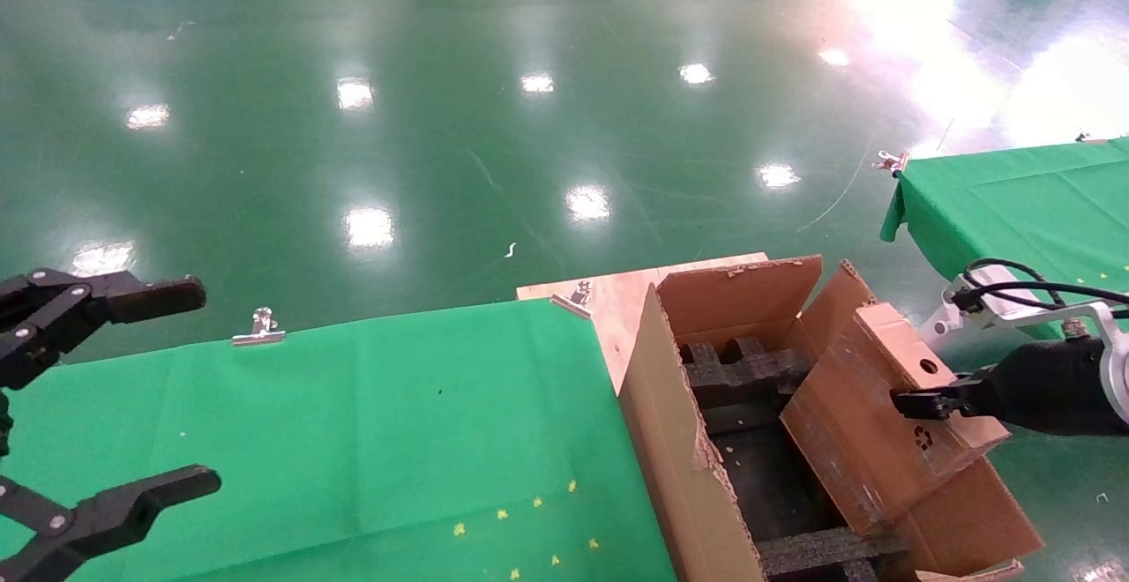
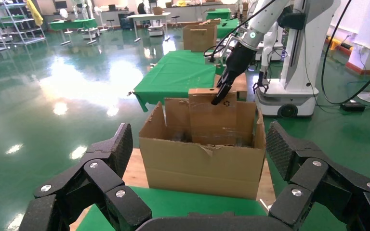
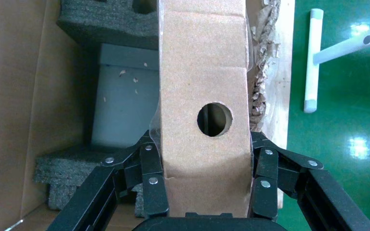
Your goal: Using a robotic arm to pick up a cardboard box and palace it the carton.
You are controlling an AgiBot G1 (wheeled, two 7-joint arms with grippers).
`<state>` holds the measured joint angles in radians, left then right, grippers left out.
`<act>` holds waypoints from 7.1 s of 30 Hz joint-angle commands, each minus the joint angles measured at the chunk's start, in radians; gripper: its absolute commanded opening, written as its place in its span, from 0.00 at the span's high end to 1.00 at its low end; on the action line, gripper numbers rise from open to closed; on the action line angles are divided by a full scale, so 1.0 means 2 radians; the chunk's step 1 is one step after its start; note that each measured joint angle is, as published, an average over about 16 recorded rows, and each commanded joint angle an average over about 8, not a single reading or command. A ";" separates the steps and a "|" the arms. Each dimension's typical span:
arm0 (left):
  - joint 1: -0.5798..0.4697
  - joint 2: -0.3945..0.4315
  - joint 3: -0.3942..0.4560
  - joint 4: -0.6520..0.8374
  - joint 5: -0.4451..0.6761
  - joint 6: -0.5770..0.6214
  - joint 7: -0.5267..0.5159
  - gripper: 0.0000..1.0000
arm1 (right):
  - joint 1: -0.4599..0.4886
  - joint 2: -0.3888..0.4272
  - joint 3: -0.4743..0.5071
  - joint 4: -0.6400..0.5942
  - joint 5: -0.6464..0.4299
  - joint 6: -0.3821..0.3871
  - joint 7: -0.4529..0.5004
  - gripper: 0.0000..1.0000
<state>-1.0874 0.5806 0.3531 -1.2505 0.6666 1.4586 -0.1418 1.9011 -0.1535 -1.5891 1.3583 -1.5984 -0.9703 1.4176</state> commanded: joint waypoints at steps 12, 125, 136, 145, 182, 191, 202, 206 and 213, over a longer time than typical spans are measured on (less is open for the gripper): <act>0.000 0.000 0.000 0.000 0.000 0.000 0.000 0.00 | 0.007 -0.003 0.002 -0.001 -0.030 0.000 0.007 1.00; 0.000 0.000 0.000 0.000 0.000 0.000 0.000 0.00 | -0.218 -0.224 -0.102 -0.139 -0.259 0.190 0.277 0.44; 0.000 0.000 0.000 0.000 -0.001 0.000 0.000 0.00 | -0.218 -0.223 -0.102 -0.138 -0.257 0.192 0.276 0.00; 0.000 0.000 0.000 0.000 -0.001 0.000 0.000 0.00 | -0.208 -0.218 -0.098 -0.134 -0.262 0.191 0.277 0.00; 0.000 0.000 0.000 0.000 -0.001 0.000 0.000 0.00 | -0.076 -0.126 -0.049 0.003 -0.286 0.341 0.207 0.00; 0.000 0.000 0.000 0.000 -0.001 0.000 0.000 0.00 | -0.061 -0.100 -0.080 0.009 -0.230 0.531 0.188 0.00; 0.000 0.000 0.000 0.000 -0.001 -0.001 0.000 0.00 | -0.066 -0.098 -0.083 0.010 -0.223 0.559 0.186 0.00; 0.000 0.000 0.001 0.000 -0.001 -0.001 0.000 0.00 | -0.079 -0.103 -0.054 0.008 -0.197 0.527 0.155 0.00; 0.000 0.000 0.001 0.000 -0.001 -0.001 0.000 0.00 | -0.119 -0.118 0.030 0.003 -0.123 0.433 0.064 0.00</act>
<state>-1.0872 0.5800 0.3542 -1.2498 0.6649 1.4575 -0.1410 1.6634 -0.3896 -1.5292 1.3639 -1.8436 -0.1043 1.5442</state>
